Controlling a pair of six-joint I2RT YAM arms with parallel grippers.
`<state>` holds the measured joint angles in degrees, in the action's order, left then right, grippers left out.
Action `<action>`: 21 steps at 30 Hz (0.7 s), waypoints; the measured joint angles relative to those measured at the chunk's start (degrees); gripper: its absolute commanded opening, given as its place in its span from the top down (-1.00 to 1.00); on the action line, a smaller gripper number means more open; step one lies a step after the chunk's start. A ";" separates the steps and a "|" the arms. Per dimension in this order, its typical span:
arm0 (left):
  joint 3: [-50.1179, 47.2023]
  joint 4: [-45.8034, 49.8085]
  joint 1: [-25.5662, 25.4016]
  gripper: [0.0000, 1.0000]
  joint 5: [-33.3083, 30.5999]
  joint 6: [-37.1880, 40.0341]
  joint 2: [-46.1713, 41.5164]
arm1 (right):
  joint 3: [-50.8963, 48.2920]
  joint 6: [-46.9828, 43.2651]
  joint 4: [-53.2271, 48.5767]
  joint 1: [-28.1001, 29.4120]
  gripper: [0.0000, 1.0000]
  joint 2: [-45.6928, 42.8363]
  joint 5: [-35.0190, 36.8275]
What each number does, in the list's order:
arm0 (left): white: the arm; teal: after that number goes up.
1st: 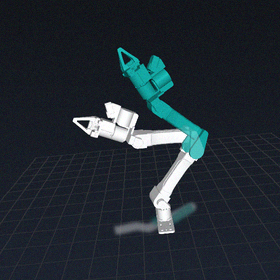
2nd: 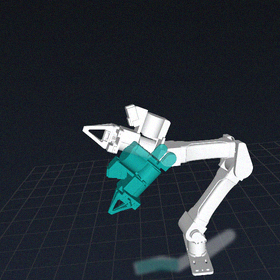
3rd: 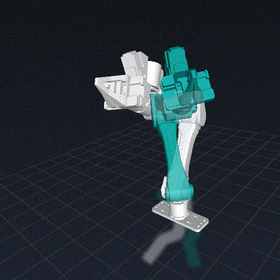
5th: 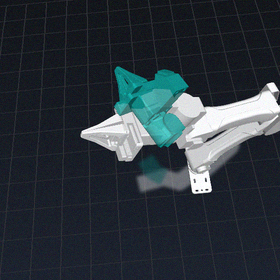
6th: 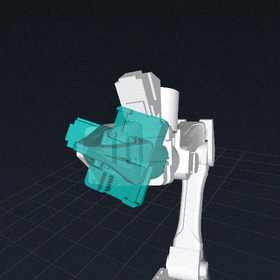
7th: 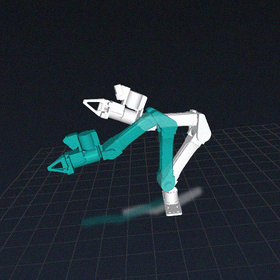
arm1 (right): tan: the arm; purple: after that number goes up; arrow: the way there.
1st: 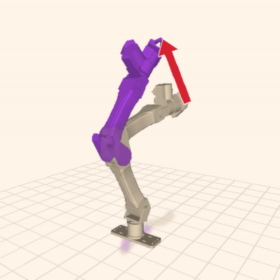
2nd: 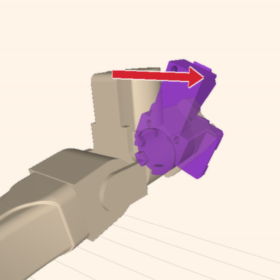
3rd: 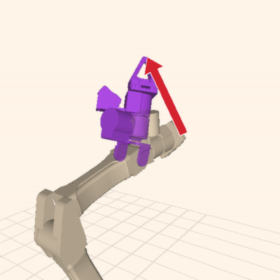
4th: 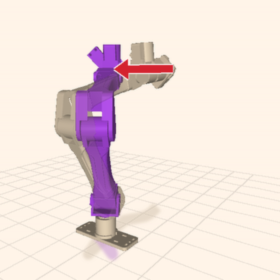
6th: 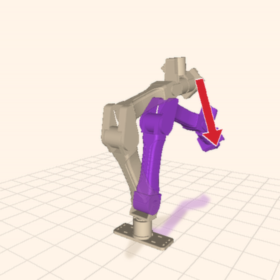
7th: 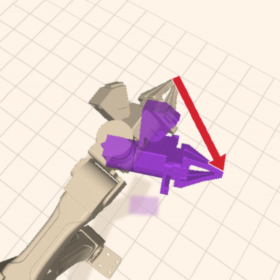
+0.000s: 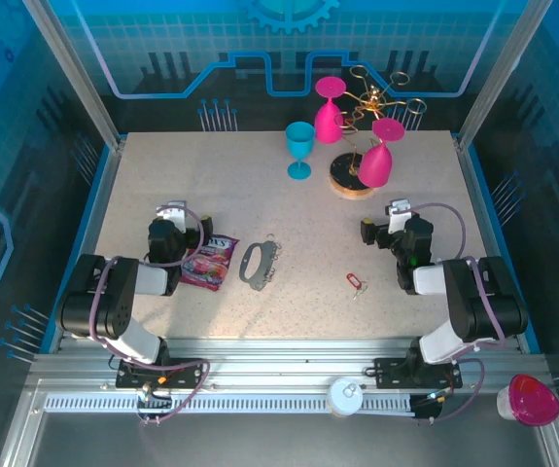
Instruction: Put the keys on the keyring
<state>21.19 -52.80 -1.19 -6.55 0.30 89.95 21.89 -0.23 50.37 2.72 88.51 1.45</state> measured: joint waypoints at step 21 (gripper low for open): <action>0.00 0.02 0.02 -0.99 0.44 0.00 0.00 | 0.00 0.02 0.00 0.00 -1.00 0.00 -0.02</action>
<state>21.19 -52.77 -1.17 -6.11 0.30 89.95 21.89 -0.21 50.37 2.72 88.51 1.43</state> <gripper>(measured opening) 0.994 0.997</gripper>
